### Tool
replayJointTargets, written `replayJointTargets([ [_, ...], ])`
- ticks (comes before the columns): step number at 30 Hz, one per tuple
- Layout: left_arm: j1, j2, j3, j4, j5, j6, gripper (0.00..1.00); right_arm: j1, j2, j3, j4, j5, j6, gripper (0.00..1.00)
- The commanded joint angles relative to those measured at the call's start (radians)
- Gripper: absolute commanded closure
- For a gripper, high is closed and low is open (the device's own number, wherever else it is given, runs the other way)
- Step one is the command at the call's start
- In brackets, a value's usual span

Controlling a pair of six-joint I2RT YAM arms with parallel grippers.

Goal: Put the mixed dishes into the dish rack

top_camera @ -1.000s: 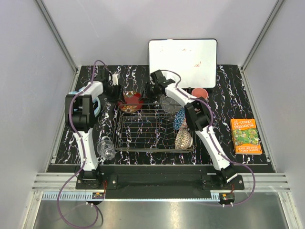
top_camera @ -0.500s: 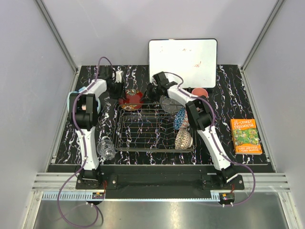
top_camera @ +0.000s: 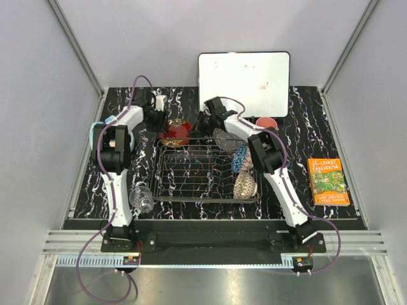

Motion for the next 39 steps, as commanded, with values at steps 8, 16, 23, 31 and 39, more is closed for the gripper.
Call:
replayJointTargets([
  [8,-0.036,-0.166,0.062,-0.384,0.295,0.058,0.15,0.071,-0.17,-0.128,0.165,0.053,-0.073,1.0],
  [16,0.206,-0.384,0.21,-0.563,0.365,0.113,0.01,0.065,-0.167,-0.038,0.101,0.1,-0.148,1.0],
  [23,0.326,-0.467,0.158,-0.606,0.387,0.162,0.01,0.058,-0.161,0.113,-0.032,0.196,-0.276,1.0],
  [31,0.363,-0.507,0.062,-0.613,0.396,0.173,0.01,0.041,-0.31,0.245,-0.219,0.344,-0.495,1.0],
  [39,0.367,-0.538,0.013,-0.611,0.388,0.184,0.01,0.057,-0.691,-0.022,-0.299,0.501,-0.728,1.0],
])
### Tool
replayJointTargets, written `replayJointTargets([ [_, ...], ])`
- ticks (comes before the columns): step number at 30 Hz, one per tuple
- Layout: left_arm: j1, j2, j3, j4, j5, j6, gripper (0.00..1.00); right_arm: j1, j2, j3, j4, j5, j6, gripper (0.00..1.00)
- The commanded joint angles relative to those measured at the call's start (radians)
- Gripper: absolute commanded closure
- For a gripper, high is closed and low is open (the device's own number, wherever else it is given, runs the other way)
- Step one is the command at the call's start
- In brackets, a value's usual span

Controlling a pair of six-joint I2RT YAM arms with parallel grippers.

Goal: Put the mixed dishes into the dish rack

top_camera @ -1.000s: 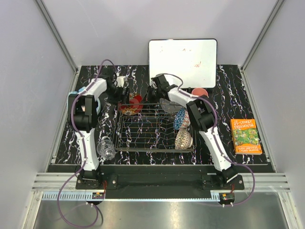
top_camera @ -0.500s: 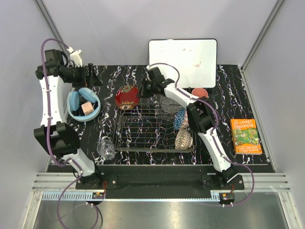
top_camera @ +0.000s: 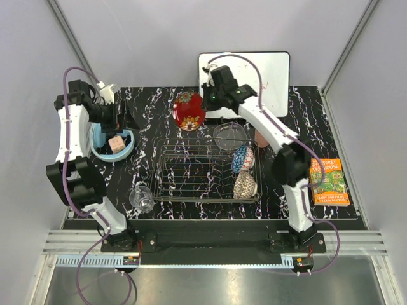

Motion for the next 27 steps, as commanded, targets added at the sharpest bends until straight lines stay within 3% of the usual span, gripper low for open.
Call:
replayJointTargets([
  [1,0.005,-0.046,-0.015,0.006,0.024,0.018,0.01,0.024,-0.357,-0.138,0.024,0.138,-0.181,1.0],
  [9,0.005,-0.046,-0.074,0.031,0.01,0.008,0.01,0.248,-0.78,-0.657,0.194,0.509,-0.683,1.0],
  [14,0.005,-0.047,-0.096,0.042,0.009,-0.001,0.01,0.372,-0.992,-0.933,0.329,0.568,-0.911,1.0],
  [20,0.005,-0.044,-0.121,0.066,0.003,-0.007,0.01,0.451,-1.084,-1.09,0.373,0.631,-1.044,1.0],
  [27,0.005,-0.043,-0.136,0.082,0.012,-0.015,0.01,0.469,-1.072,-1.13,0.374,0.651,-1.058,1.0],
])
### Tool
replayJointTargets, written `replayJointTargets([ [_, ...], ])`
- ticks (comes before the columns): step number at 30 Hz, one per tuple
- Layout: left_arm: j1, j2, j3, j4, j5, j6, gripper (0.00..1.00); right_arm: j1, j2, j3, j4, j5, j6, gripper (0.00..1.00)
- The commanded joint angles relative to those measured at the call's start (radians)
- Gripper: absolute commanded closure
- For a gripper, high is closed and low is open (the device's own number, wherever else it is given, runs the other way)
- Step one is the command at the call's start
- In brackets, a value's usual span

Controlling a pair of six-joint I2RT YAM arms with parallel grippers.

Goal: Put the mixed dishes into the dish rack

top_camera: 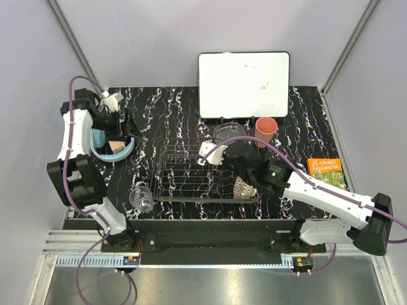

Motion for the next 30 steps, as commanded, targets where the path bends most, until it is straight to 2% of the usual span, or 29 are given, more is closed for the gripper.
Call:
replayJointTargets([
  [1,0.004,-0.035,-0.003,0.036,0.013,-0.007,0.01,0.011,-0.038,0.003,0.136,0.058,-0.045,1.0],
  [23,0.004,-0.018,-0.004,0.051,0.029,-0.02,0.01,0.013,-0.009,-0.126,0.153,-0.006,0.059,1.0],
  [28,0.004,-0.018,-0.007,0.051,0.02,-0.017,0.01,0.024,0.008,-0.132,0.177,0.016,0.015,1.0],
  [30,0.004,-0.015,-0.01,0.054,0.021,-0.019,0.01,0.043,-0.001,-0.132,0.22,0.05,-0.063,1.0],
])
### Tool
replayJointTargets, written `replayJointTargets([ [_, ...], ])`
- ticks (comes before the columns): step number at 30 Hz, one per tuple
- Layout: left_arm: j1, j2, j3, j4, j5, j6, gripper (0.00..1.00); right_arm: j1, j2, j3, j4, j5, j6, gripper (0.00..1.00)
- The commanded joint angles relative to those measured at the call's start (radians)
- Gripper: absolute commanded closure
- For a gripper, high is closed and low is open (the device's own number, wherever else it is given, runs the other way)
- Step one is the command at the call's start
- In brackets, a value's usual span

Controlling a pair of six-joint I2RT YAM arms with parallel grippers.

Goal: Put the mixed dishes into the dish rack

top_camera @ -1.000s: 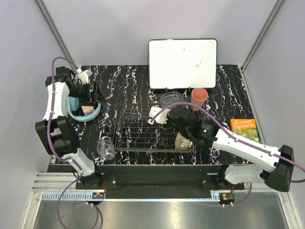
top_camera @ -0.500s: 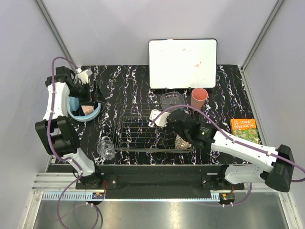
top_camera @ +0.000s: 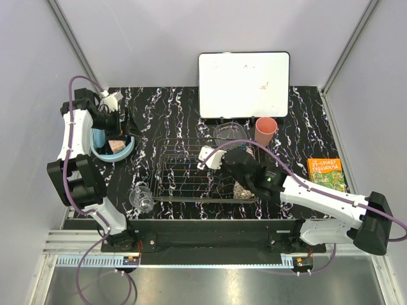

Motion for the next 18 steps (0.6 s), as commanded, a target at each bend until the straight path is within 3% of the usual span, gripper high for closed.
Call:
replayJointTargets([
  [1,0.004,-0.012,-0.006,0.03,0.022,-0.001,0.01,0.037,-0.006,-0.007,0.092,0.072,-0.128,1.0],
  [6,0.004,0.0,-0.007,0.034,0.034,-0.011,0.01,0.048,0.011,0.031,0.109,0.11,-0.279,1.0],
  [18,0.006,-0.006,-0.003,0.036,0.026,-0.006,0.01,0.069,0.0,-0.042,0.112,0.112,-0.338,1.0],
])
